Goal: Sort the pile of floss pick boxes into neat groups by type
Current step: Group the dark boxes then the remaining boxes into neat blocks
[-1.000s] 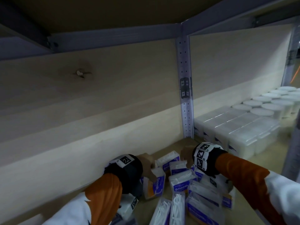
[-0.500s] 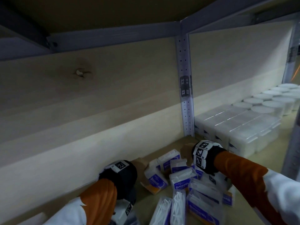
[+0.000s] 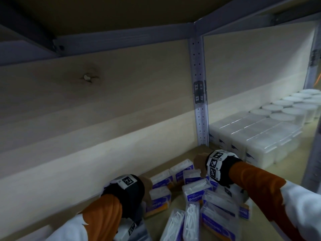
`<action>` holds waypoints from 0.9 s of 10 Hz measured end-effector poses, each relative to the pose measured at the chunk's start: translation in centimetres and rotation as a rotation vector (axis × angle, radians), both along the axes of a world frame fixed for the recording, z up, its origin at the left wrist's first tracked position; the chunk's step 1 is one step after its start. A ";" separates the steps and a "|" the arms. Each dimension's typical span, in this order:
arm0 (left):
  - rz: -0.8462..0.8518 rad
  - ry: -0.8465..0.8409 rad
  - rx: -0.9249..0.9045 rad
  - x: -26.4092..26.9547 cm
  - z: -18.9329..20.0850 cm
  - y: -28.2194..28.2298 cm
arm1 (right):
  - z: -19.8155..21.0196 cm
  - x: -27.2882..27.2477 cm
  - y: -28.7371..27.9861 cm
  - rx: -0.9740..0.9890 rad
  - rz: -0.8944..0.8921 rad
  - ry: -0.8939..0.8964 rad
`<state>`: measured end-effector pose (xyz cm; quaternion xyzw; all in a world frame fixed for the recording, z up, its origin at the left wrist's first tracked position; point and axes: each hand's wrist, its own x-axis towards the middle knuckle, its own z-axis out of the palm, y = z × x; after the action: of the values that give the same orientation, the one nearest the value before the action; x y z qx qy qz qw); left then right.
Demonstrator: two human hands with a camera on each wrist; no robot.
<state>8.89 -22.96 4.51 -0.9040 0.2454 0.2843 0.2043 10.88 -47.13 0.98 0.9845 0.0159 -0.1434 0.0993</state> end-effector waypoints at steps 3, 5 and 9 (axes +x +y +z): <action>-0.026 0.028 0.030 -0.8 0.2 -1.3 | 0.0 0.4 0.3 0.066 0.004 -0.020; -0.097 -0.001 -0.110 -0.4 0.0 -2.1 | -0.3 2.0 -0.5 0.141 0.121 0.137; 0.010 -0.211 -0.260 0.8 -1.4 -3.2 | -1.0 3.3 0.1 0.146 0.239 0.135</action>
<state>9.70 -26.21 3.08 -0.9489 0.2527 0.1548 0.1086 14.20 -47.04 -0.05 0.9684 0.1500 -0.1948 0.0426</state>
